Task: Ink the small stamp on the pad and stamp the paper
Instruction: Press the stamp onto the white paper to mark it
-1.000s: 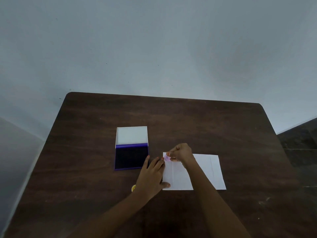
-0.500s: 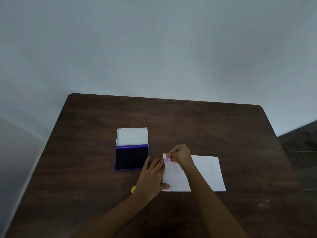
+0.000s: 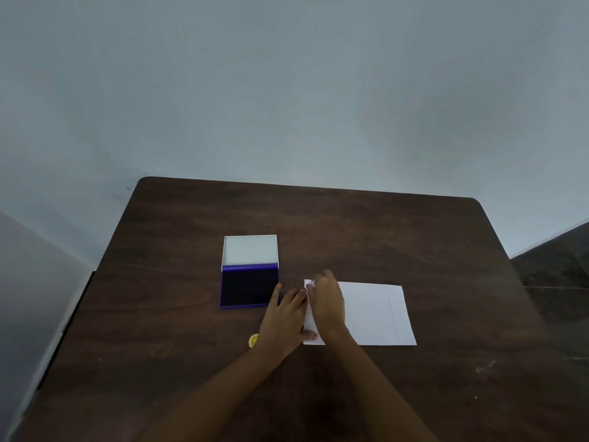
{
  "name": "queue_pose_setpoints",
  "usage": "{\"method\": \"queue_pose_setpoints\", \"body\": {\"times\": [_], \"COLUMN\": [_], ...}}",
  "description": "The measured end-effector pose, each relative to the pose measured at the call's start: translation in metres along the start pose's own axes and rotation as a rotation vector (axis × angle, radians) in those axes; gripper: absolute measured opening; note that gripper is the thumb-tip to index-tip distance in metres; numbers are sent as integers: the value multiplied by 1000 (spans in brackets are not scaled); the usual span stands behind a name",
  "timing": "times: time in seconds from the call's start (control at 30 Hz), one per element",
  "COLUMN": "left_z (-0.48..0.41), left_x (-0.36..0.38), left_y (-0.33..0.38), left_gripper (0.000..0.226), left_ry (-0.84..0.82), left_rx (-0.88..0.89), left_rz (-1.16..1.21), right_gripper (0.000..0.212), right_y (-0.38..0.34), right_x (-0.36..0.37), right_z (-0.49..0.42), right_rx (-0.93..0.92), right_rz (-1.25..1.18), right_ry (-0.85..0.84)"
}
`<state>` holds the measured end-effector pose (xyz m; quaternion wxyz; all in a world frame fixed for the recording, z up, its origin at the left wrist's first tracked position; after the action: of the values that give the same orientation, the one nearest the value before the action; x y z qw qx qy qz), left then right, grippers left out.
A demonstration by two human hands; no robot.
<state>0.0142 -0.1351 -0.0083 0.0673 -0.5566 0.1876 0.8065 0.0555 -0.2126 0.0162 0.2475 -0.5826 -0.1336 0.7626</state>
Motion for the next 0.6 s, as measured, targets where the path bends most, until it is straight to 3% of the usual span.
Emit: {"method": "queue_pose_setpoints", "body": {"times": [0.1,0.27,0.43,0.6], "left_z": [0,0,1,0], "left_x": [-3,-2,2,6], "left_y": [0,0,-1,-4], "left_gripper": [72,74,75,77], "left_ry": [0,-19,1,13], "left_rx": [5,13,5,2], "left_rz": [-1,-73,-87,-74], "right_gripper": [23,24,26,27], "right_y": [14,52,77,86], "right_x": [-10,-25,-28,-22], "right_z": [2,9,17,19], "right_rx": [98,440,646,664], "right_rz": [-343,-952,-1112,-1188], "right_ry": [79,129,127,121]}}
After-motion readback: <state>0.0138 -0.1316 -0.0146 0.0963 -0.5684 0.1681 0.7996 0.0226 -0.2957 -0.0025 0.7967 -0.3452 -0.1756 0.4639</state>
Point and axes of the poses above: each hand's wrist, its own z-axis away from the middle knuckle, its own x-axis out of the palm, y = z × x, the point moved 4 cm from there along -z, towards the middle knuckle, and after that the axes turned 2 degrees about -y, right-handed, at the moved point
